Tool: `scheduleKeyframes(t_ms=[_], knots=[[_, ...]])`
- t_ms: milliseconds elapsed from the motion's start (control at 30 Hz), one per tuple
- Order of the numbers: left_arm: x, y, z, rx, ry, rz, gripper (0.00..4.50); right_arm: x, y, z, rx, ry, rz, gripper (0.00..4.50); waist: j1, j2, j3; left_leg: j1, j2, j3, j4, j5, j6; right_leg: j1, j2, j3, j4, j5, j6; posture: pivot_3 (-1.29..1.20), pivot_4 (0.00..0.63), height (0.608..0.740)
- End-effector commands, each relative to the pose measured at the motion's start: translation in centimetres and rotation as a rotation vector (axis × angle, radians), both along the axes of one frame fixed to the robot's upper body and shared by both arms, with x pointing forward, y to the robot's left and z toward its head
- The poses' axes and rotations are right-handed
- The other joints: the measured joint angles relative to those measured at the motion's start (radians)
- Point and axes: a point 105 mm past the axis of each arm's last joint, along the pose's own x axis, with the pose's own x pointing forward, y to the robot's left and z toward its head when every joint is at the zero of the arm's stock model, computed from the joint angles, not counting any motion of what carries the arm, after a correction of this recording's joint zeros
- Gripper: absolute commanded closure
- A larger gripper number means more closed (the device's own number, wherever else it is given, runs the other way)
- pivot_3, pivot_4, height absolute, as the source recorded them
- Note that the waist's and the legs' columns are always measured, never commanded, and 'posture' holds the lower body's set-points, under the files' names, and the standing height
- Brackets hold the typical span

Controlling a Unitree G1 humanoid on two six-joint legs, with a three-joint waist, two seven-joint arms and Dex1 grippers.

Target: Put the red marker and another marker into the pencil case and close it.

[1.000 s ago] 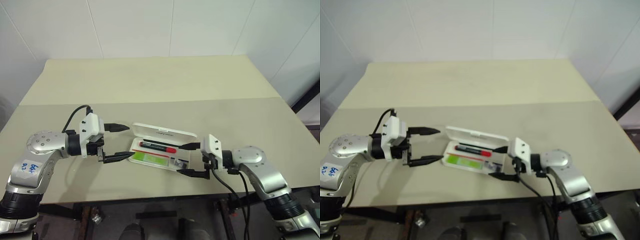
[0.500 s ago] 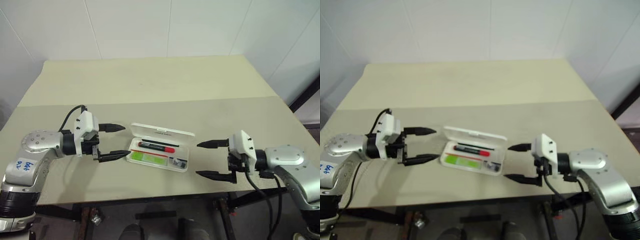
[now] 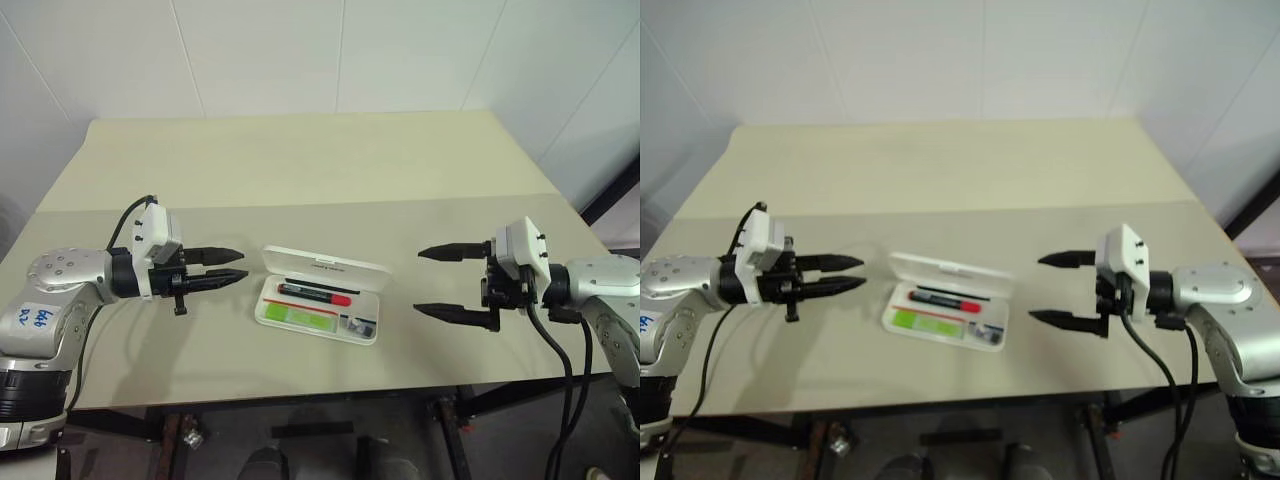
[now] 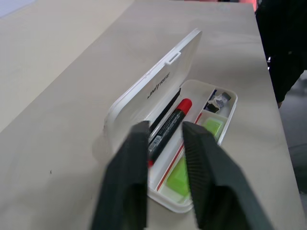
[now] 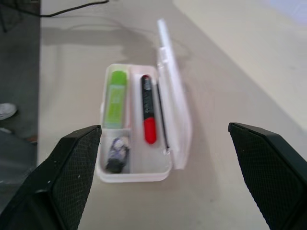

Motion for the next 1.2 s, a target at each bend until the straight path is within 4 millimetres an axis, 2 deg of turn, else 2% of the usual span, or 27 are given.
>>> scheduleKeyframes(t_ms=[33,233,400,500,767,867,1000,1200], knots=[[-0.5,-0.1,1.4,-0.029,-0.050,-0.007,4.49,0.5,-0.1,0.5,0.013,-0.036,-0.014,0.00,0.000,0.000,0.000,0.000,0.000,0.000,0.000,0.000,0.000,0.000,0.000,0.000,0.000,0.000,0.000,0.00,0.150,0.740],[-0.2,-0.2,1.6,-0.037,-0.067,0.014,4.49,1.1,-0.2,0.0,0.004,-0.040,-0.030,0.00,0.000,0.000,0.000,0.000,0.000,0.000,0.000,0.000,0.000,0.000,0.000,0.000,0.000,0.000,0.000,0.00,0.150,0.740],[3.4,0.8,3.1,-0.062,-0.220,0.179,4.49,1.4,-0.1,-0.2,-0.003,-0.032,-0.030,0.00,0.004,0.000,0.000,0.000,0.000,-0.001,0.001,0.000,0.000,0.000,0.000,0.000,0.001,0.000,0.000,0.00,0.150,0.740],[5.1,1.0,3.4,-0.066,-0.262,0.229,4.49,1.6,0.0,-0.4,-0.006,-0.030,-0.030,0.00,0.005,0.000,0.000,0.000,0.000,0.000,0.001,0.000,-0.001,0.000,0.000,0.000,0.002,0.000,0.000,0.00,0.150,0.740],[7.8,-1.7,0.5,0.003,-0.242,0.203,4.49,1.4,0.8,-0.8,0.010,-0.026,-0.021,0.00,0.004,0.000,0.000,-0.001,0.000,0.001,0.001,0.000,0.000,0.000,0.000,0.000,0.002,0.001,0.002,0.00,0.150,0.740],[7.9,-2.6,-0.3,0.016,-0.228,0.161,4.49,1.3,1.0,-1.0,0.016,-0.024,-0.024,0.00,0.003,0.000,0.000,-0.002,0.000,0.001,0.001,0.000,0.000,0.000,0.000,0.000,0.002,0.002,0.002,0.00,0.150,0.740],[6.9,-3.4,-0.6,0.013,-0.210,0.070,4.49,1.1,1.1,-1.2,0.022,-0.021,-0.030,0.00,0.003,0.000,0.000,-0.002,0.000,0.002,0.001,0.000,0.000,0.000,0.000,0.000,0.001,0.002,0.002,0.00,0.150,0.740],[4.5,-3.1,-1.4,0.082,-0.190,-0.048,4.49,1.0,1.4,-1.6,0.036,-0.016,-0.036,0.00,-0.001,0.000,0.000,-0.001,0.000,0.002,0.001,0.000,0.000,0.000,0.000,0.000,0.002,0.002,0.002,0.00,0.150,0.740]])
